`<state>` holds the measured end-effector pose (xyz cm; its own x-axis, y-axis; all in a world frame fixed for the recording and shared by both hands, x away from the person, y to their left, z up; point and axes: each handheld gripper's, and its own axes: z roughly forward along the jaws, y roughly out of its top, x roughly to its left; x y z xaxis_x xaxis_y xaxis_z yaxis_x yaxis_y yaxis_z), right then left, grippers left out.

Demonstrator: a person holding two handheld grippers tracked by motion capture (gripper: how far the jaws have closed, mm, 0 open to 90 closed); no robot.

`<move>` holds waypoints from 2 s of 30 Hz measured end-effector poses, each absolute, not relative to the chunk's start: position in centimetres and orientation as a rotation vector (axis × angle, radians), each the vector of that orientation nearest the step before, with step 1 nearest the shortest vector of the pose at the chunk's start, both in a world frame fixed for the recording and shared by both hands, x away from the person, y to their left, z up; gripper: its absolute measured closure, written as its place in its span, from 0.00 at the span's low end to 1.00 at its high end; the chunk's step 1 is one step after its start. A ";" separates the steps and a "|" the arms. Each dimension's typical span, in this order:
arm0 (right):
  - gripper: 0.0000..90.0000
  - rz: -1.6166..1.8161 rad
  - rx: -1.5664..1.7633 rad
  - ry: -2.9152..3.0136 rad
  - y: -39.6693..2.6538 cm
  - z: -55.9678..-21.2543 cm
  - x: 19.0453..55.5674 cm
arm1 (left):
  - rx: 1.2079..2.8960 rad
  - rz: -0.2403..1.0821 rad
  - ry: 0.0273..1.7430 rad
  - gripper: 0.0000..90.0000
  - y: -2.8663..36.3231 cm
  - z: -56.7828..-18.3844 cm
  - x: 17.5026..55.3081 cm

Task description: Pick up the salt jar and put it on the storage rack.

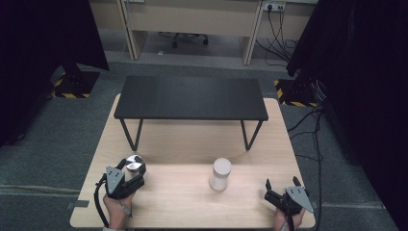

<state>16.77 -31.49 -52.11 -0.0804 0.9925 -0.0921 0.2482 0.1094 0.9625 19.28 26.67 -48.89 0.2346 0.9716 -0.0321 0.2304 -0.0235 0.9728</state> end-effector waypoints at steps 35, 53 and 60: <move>0.00 1.043 1.277 1.502 -31.5 -52.0 16.8 | 1.483 0.950 1.171 0.38 26.2 -48.8 18.8; 0.00 1.050 1.274 1.499 -31.5 -52.1 16.8 | 1.492 0.926 1.207 0.38 25.1 -47.9 18.7; 0.00 1.053 1.273 1.495 -31.6 -52.2 16.8 | 1.463 0.922 1.219 0.38 24.6 -47.3 18.8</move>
